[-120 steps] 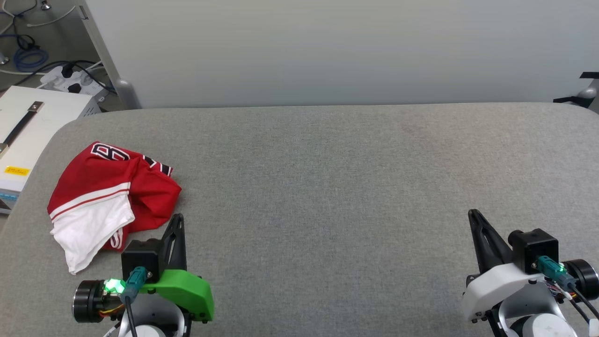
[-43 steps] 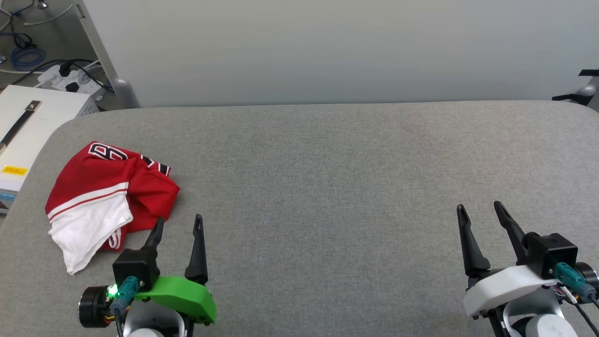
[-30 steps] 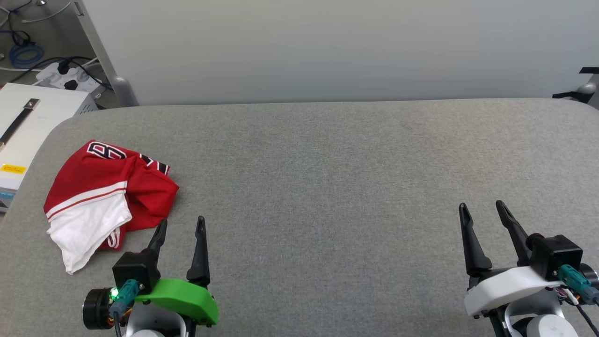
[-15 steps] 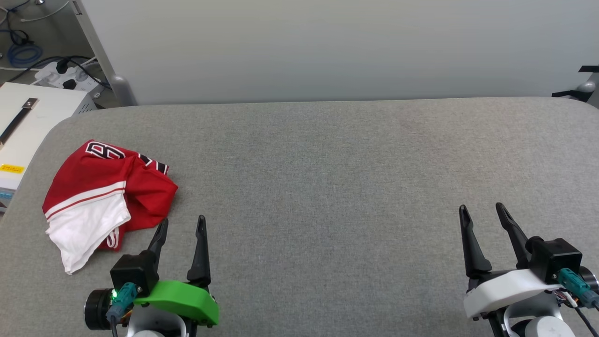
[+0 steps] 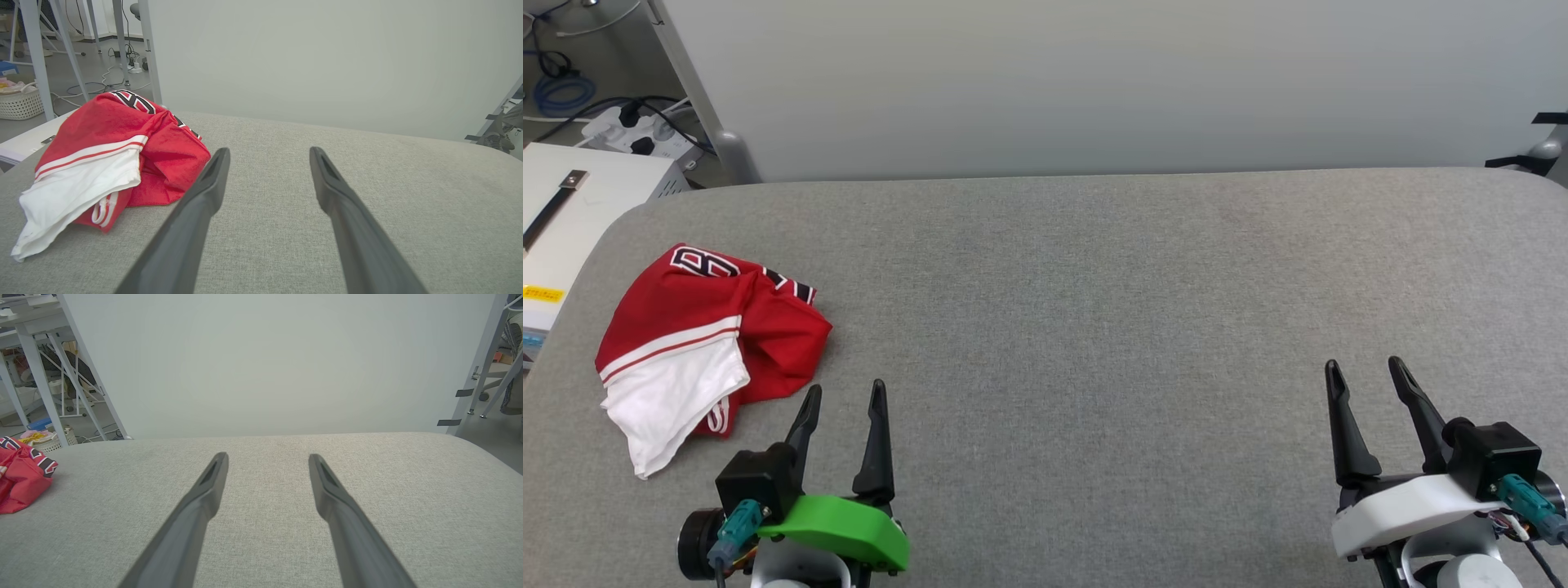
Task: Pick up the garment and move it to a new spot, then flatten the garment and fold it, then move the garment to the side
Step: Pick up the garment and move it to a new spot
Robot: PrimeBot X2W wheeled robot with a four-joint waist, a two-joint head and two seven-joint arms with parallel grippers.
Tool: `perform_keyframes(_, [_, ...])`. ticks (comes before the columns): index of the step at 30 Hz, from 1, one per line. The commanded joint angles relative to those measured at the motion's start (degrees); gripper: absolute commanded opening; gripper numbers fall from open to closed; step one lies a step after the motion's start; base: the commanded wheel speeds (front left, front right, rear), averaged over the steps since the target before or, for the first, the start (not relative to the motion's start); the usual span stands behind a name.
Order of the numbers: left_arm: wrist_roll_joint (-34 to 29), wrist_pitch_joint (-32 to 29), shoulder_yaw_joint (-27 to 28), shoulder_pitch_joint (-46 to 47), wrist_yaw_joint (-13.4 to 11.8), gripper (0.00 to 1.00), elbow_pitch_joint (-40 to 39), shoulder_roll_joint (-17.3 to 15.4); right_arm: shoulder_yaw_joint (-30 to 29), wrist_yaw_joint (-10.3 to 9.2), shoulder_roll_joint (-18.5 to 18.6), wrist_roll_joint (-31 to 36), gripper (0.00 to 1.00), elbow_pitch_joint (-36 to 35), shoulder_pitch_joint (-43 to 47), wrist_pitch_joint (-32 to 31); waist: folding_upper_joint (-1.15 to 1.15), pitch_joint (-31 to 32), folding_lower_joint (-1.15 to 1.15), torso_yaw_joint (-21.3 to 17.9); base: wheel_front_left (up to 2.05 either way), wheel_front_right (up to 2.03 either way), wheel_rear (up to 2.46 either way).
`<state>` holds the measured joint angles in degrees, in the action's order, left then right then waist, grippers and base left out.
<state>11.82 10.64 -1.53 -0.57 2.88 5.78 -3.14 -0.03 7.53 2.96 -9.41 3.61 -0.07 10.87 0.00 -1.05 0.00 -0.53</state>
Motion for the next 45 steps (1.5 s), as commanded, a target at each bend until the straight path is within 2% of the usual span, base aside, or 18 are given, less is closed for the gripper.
perform_keyframes(1, [0.5, 0.8, -0.2, -0.8, 0.5, 1.00, 0.5, 0.2, 0.0, -0.03, -0.1, -0.8, 1.00, 0.3, 0.6, 0.6, 0.00, 0.0, 0.00, 0.0, 0.00, 0.00, 0.00])
perform_keyframes(11, [1.5, 2.0, -0.4, -0.8, 0.8, 1.00, 1.3, 0.2, 0.1, -0.04, -0.1, -1.8, 1.00, 0.8, 0.7, 1.8, 0.00, -0.1, 0.00, 0.1, 0.00, 0.00, 0.00])
perform_keyframes(17, [2.1, 2.7, -0.3, -0.7, 0.8, 1.00, 1.7, 0.2, 0.8, -0.04, -0.1, -2.4, 1.00, 0.8, 1.0, 2.5, 0.00, -0.1, 0.00, 1.5, 0.00, 0.00, 0.00])
perform_keyframes(24, [2.7, 3.5, -0.1, -0.8, 0.8, 1.00, 2.2, 0.2, 2.9, -0.04, -0.1, -2.9, 1.00, 1.0, 1.5, 3.3, 0.00, 0.0, 0.00, 5.3, 0.00, 0.00, 0.00])
perform_keyframes(37, [2.5, 4.4, 0.2, -1.5, 1.5, 1.00, 3.1, 0.3, 6.0, -0.04, -0.1, -3.8, 1.00, 1.3, 2.2, 4.1, 0.00, 1.2, 0.00, 15.2, 0.00, 0.00, 0.00])
perform_keyframes(45, [1.9, 4.4, 0.2, -2.0, 2.0, 1.00, 3.3, 0.3, 7.1, -0.04, -0.1, -4.2, 1.00, 1.3, 2.4, 4.1, 0.00, 1.9, 0.00, 19.6, 0.00, 0.00, 0.00])
